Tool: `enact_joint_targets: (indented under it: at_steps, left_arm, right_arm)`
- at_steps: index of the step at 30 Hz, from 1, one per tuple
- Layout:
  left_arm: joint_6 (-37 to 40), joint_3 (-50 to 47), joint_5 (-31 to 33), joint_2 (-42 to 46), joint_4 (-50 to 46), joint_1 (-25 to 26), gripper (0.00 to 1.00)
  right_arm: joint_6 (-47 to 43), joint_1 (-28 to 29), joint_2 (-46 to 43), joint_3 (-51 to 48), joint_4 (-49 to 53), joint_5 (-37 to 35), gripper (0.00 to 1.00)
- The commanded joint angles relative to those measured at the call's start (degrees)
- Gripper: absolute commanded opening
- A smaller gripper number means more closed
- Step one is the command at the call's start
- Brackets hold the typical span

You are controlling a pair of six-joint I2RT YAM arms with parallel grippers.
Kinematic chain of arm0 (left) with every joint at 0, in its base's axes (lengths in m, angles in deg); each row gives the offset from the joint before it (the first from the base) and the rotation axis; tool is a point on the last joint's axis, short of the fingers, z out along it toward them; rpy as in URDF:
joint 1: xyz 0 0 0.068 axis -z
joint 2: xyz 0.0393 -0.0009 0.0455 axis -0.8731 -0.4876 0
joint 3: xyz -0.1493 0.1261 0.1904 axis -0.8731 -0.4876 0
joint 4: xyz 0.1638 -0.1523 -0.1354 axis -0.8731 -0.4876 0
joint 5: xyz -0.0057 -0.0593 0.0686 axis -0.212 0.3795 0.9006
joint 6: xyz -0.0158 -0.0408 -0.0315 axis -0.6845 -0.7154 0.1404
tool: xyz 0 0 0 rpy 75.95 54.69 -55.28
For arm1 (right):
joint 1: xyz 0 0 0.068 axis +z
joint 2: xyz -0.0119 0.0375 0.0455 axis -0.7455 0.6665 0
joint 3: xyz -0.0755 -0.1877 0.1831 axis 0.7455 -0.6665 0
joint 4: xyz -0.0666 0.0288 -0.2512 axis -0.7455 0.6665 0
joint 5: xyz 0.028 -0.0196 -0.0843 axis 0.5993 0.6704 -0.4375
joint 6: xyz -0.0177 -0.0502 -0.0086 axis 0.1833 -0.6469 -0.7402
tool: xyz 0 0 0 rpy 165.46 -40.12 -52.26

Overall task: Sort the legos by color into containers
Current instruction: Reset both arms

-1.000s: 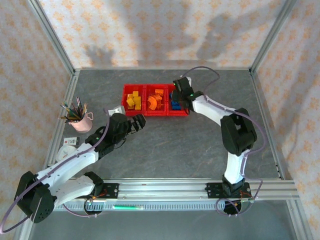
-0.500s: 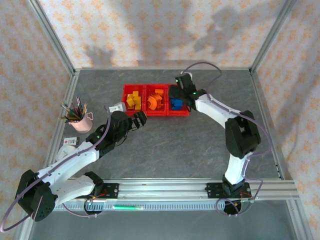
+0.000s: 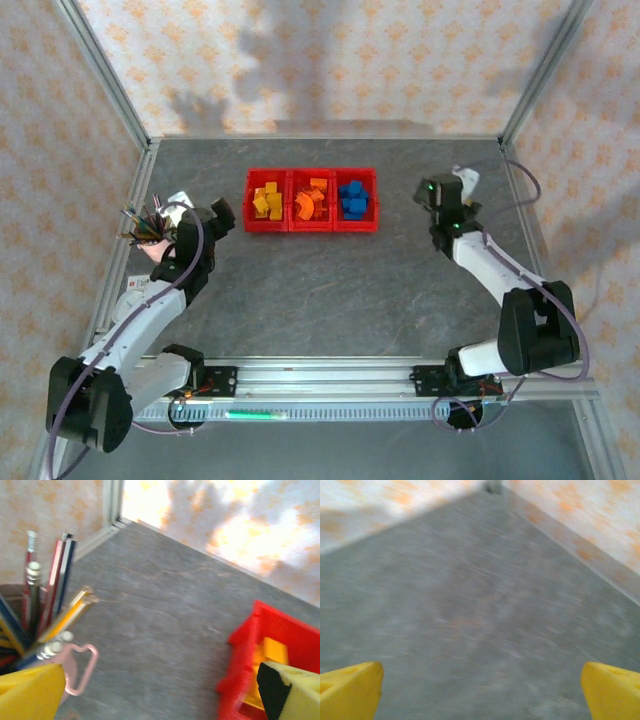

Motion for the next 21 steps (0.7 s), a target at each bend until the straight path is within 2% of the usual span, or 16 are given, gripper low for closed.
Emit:
enact_joint_targets:
  at_steps: [1,5,8,14,17,19,21]
  left_arm:
    - [13.47,-5.32,3.63,-2.58,20.17,-0.74,0.99]
    - [19.29,-9.42,1.14,-8.08,31.43,-2.04,0.99]
    - [21.64,-11.76,-2.72,-12.33,39.45,-3.06,0.99]
    - [23.72,-13.91,-8.85,-21.78,53.61,-4.45,1.00]
    - [22.69,-14.37,-13.55,-24.83,57.16,-6.06,1.00]
    - [21.72,-13.98,-15.98,-25.61,57.00,-7.35,1.00]
    - [20.94,-14.27,-20.16,-26.16,57.95,-9.37,1.00]
  right_arm:
    - [-3.89,-1.53,0.97,-7.50,-18.49,-3.96,1.00]
    - [-6.65,-3.29,4.92,-13.31,-31.61,3.19,1.00]
    - [-9.41,-3.40,6.36,-12.95,-35.00,7.82,1.00]
    - [-13.20,-3.76,6.27,-18.62,-46.60,15.27,1.00]
    - [-14.01,-3.76,5.11,-24.97,-56.34,17.51,1.00]
    - [-14.95,-3.76,7.77,-27.19,-64.07,19.48,1.00]
    - [-14.80,-3.76,6.47,-25.69,-58.55,19.61,1.00]
